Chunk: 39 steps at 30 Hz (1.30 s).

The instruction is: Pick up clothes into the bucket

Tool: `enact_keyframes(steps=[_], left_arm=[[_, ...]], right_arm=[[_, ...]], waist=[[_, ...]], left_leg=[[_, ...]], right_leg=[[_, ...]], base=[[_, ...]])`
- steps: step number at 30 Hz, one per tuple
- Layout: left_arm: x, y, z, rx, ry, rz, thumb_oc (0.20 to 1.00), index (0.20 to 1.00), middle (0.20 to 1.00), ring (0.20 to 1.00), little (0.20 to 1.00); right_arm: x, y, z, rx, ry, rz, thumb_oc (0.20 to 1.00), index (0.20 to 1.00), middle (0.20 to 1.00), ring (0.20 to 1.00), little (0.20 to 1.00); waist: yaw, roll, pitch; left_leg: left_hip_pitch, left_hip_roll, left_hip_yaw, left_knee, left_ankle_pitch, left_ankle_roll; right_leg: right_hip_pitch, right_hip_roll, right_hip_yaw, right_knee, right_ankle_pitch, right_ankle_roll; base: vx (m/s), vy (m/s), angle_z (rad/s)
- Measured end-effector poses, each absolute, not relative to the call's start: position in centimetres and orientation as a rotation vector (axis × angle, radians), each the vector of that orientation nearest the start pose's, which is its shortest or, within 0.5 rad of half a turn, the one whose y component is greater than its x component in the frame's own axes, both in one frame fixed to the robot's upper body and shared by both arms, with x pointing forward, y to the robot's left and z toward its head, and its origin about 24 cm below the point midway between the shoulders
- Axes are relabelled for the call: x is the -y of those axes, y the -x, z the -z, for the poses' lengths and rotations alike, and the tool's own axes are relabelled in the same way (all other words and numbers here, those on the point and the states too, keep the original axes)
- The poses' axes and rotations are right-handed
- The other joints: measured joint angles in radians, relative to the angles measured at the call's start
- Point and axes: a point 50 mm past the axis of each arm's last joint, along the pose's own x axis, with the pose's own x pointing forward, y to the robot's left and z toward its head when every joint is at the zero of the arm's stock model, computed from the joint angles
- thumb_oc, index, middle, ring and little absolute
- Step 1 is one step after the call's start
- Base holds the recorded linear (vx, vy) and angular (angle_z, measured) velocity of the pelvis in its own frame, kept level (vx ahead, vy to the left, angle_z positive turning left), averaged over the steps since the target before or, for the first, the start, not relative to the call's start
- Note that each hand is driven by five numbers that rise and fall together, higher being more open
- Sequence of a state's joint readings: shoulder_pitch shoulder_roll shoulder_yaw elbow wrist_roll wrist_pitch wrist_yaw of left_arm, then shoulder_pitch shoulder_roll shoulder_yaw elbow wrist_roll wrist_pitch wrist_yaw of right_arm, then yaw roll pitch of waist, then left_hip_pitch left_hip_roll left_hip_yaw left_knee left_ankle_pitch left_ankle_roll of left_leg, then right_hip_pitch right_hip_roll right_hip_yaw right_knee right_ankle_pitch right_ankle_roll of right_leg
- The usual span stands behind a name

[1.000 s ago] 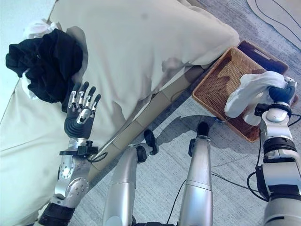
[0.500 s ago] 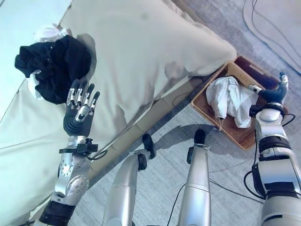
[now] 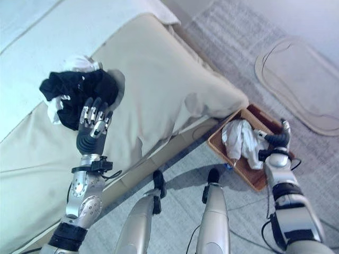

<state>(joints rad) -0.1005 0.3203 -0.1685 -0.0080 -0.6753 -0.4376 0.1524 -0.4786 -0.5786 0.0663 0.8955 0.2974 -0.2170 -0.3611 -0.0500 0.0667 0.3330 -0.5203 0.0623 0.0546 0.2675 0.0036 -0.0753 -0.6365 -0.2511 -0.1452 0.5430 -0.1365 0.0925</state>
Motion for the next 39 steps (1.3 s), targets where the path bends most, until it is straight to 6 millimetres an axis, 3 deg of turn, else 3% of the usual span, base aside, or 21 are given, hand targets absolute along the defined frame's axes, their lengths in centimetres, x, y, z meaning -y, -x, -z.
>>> enact_keyframes(steps=[3, 10, 14, 18, 23, 24, 25, 26, 27, 28, 29, 30, 31, 33, 34, 35, 36, 37, 39], left_arm=[[-19.1, -26.2, -8.5, 0.352, 0.353, -0.082, 1.000, 1.000, 1.000, 1.000, 1.000], [-21.0, -24.8, -5.2, 0.229, 0.229, -0.179, 1.000, 1.000, 1.000, 1.000, 1.000], [-21.5, -24.0, -4.4, 0.190, 0.195, -0.190, 1.000, 1.000, 1.000, 1.000, 1.000], [-21.4, -24.0, -4.1, 0.173, 0.185, -0.184, 1.000, 1.000, 1.000, 1.000, 1.000], [-21.9, -23.9, -2.7, 0.101, 0.043, -0.176, 1.000, 1.000, 1.000, 1.000, 1.000], [-21.9, -24.0, -2.8, 0.104, 0.016, -0.166, 1.000, 1.000, 1.000, 1.000, 1.000], [-21.7, -24.1, -2.6, 0.092, -0.028, -0.152, 1.000, 1.000, 1.000, 1.000, 1.000], [-21.5, -24.0, -2.4, 0.085, -0.040, -0.149, 1.000, 1.000, 1.000, 1.000, 1.000], [-21.4, -24.2, -2.0, 0.068, -0.073, -0.144, 1.000, 1.000, 1.000, 1.000, 1.000], [-21.5, -24.1, -1.8, 0.056, -0.083, -0.144, 1.000, 1.000, 1.000, 1.000, 1.000], [-21.7, -24.3, -2.0, 0.064, -0.103, -0.145, 1.000, 1.000, 1.000, 1.000, 1.000], [-21.8, -24.5, -2.1, 0.066, -0.124, -0.140, 1.000, 1.000, 1.000, 1.000, 1.000], [-21.9, -24.5, -2.2, 0.063, -0.147, -0.135, 1.000, 1.000, 1.000, 1.000, 1.000], [-22.6, -24.5, -2.3, 0.060, -0.176, -0.140, 1.000, 1.000, 1.000, 1.000, 1.000], [-23.1, -24.6, -2.7, 0.068, -0.234, -0.143, 1.000, 1.000, 1.000, 1.000, 1.000], [-23.2, -24.6, -2.8, 0.072, -0.252, -0.141, 1.000, 1.000, 1.000, 1.000, 1.000], [-23.3, -24.8, -3.0, 0.082, -0.286, -0.141, 1.000, 1.000, 1.000, 1.000, 1.000], [-23.2, -25.0, -3.2, 0.088, -0.290, -0.143, 1.000, 1.000, 1.000, 1.000, 1.000], [-23.0, -25.2, -3.3, 0.099, -0.312, -0.142, 1.000, 1.000, 1.000, 1.000, 1.000]], right_arm=[[29.6, -30.0, -4.2, -0.055, 0.269, 0.501, 1.000, 1.000, 1.000, 1.000, 1.000], [26.8, -27.1, 0.1, -0.145, 0.171, 0.418, 1.000, 1.000, 1.000, 1.000, 1.000], [26.8, -25.2, 1.6, -0.192, 0.155, 0.402, 1.000, 1.000, 1.000, 1.000, 1.000], [27.3, -24.4, 1.5, -0.177, 0.125, 0.432, 1.000, 1.000, 1.000, 1.000, 1.000], [27.1, -23.5, 1.8, -0.178, 0.078, 0.442, 1.000, 1.000, 1.000, 1.000, 1.000], [27.1, -23.3, 2.0, -0.185, 0.058, 0.447, 1.000, 1.000, 1.000, 1.000, 1.000], [27.1, -22.8, 2.2, -0.183, 0.022, 0.468, 1.000, 1.000, 1.000, 1.000, 1.000], [27.3, -22.5, 2.2, -0.187, 0.018, 0.473, 1.000, 1.000, 1.000, 1.000, 1.000], [27.2, -22.2, 2.4, -0.192, 0.015, 0.464, 1.000, 1.000, 1.000, 1.000, 1.000], [27.0, -21.9, 2.8, -0.210, 0.014, 0.456, 1.000, 1.000, 1.000, 1.000, 1.000], [26.4, -21.7, 3.2, -0.223, 0.012, 0.432, 1.000, 1.000, 1.000, 1.000, 1.000], [26.1, -21.6, 3.4, -0.235, 0.013, 0.417, 1.000, 1.000, 1.000, 1.000, 1.000], [25.7, -21.2, 3.9, -0.254, 0.009, 0.402, 1.000, 1.000, 1.000, 1.000, 1.000], [25.0, -20.8, 4.4, -0.269, -0.015, 0.385, 1.000, 1.000, 1.000, 1.000, 1.000], [24.5, -20.8, 4.4, -0.265, -0.024, 0.362, 1.000, 1.000, 1.000, 1.000, 1.000], [24.4, -20.8, 4.4, -0.264, -0.028, 0.356, 1.000, 1.000, 1.000, 1.000, 1.000], [24.3, -20.7, 4.4, -0.264, -0.047, 0.357, 1.000, 1.000, 1.000, 1.000, 1.000], [24.2, -20.7, 4.5, -0.266, -0.052, 0.358, 1.000, 1.000, 1.000, 1.000, 1.000], [23.8, -20.6, 4.7, -0.271, -0.067, 0.355, 1.000, 1.000, 1.000, 1.000, 1.000]], waist=[[-0.015, -0.019, -0.011], [-0.011, -0.041, -0.035], [0.015, -0.047, -0.057], [0.012, -0.047, -0.073], [0.007, -0.070, -0.135], [0.003, -0.084, -0.140], [0.001, -0.096, -0.141], [-0.009, -0.093, -0.143], [-0.020, -0.094, -0.140], [-0.020, -0.100, -0.151], [-0.027, -0.099, -0.153], [-0.034, -0.103, -0.149], [-0.044, -0.105, -0.148], [-0.044, -0.108, -0.142], [-0.050, -0.110, -0.136], [-0.053, -0.111, -0.134], [-0.083, -0.118, -0.122], [-0.093, -0.125, -0.115], [-0.112, -0.146, -0.103]], left_leg=[[0.091, 0.006, -0.013, -0.058, 0.016, 0.006], [0.280, 0.016, -0.063, -0.160, 0.038, 0.002], [0.353, 0.015, -0.104, -0.161, 0.033, 0.006], [0.358, 0.007, -0.108, -0.154, 0.026, 0.018], [0.369, -0.015, -0.074, -0.167, 0.010, 0.025], [0.372, -0.036, -0.062, -0.139, 0.001, 0.031], [0.366, -0.059, 0.008, -0.075, -0.030, 0.095], [0.372, -0.054, 0.017, -0.079, -0.035, 0.095], [0.380, -0.079, 0.046, -0.019, -0.071, 0.106], [0.391, -0.082, 0.051, -0.028, -0.088, 0.098], [0.396, -0.102, 0.046, -0.020, -0.100, 0.128], [0.399, -0.102, 0.026, -0.019, -0.102, 0.134], [0.410, -0.103, 0.014, -0.031, -0.101, 0.136], [0.417, -0.099, -0.007, -0.077, -0.088, 0.151], [0.413, -0.096, -0.031, -0.113, -0.066, 0.146], [0.411, -0.097, -0.035, -0.123, -0.063, 0.150], [0.404, -0.103, -0.063, -0.139, -0.049, 0.136], [0.403, -0.105, -0.063, -0.144, -0.053, 0.130], [0.405, -0.123, -0.054, -0.168, -0.028, 0.165]], right_leg=[[0.098, 0.006, -0.031, -0.048, -0.002, 0.001], [0.339, 0.025, -0.110, -0.167, 0.000, 0.008], [0.470, 0.030, -0.161, -0.222, -0.006, 0.014], [0.547, 0.010, -0.228, -0.239, -0.004, 0.016], [0.559, -0.016, -0.226, -0.265, -0.003, 0.026], [0.554, -0.038, -0.223, -0.263, 0.007, 0.045], [0.569, -0.073, -0.235, -0.227, 0.012, 0.053], [0.571, -0.081, -0.223, -0.192, 0.011, 0.053], [0.509, -0.132, -0.160, -0.036, 0.036, 0.046], [0.496, -0.135, -0.130, -0.009, 0.063, 0.045], [0.456, -0.135, -0.058, 0.069, 0.135, 0.013], [0.428, -0.134, -0.021, 0.124, 0.166, 0.004], [0.397, -0.130, 0.014, 0.154, 0.162, 0.012], [0.360, -0.065, 0.055, 0.064, 0.113, 0.040], [0.352, -0.003, 0.077, -0.081, 0.096, 0.061], [0.354, 0.013, 0.081, -0.130, 0.096, 0.067], [0.343, 0.072, 0.136, -0.256, 0.099, 0.081], [0.345, 0.081, 0.140, -0.302, 0.106, 0.087], [0.334, 0.079, 0.137, -0.385, 0.127, 0.090]], base=[[0.15, -0.040, 0.15], [0.15, -0.043, 0.22], [0.14, -0.004, 0.33], [0.04, 0.123, 0.43], [0.11, 0.247, 0.07], [0.20, 0.534, 0.12], [0.10, 0.306, 0.16], [0.06, 0.300, 0.25], [0.02, 0.147, 0.15], [0.06, 0.155, 0.12], [0.10, 0.070, 0.17], [0.07, 0.018, 0.38], [0.13, -0.013, 0.39], [0.17, -0.066, 0.22], [0.18, -0.102, 0.20], [0.25, -0.145, 0.52], [0.18, -0.104, 0.58], [0.18, -0.114, 0.80], [0.12, -0.117, 0.56]])
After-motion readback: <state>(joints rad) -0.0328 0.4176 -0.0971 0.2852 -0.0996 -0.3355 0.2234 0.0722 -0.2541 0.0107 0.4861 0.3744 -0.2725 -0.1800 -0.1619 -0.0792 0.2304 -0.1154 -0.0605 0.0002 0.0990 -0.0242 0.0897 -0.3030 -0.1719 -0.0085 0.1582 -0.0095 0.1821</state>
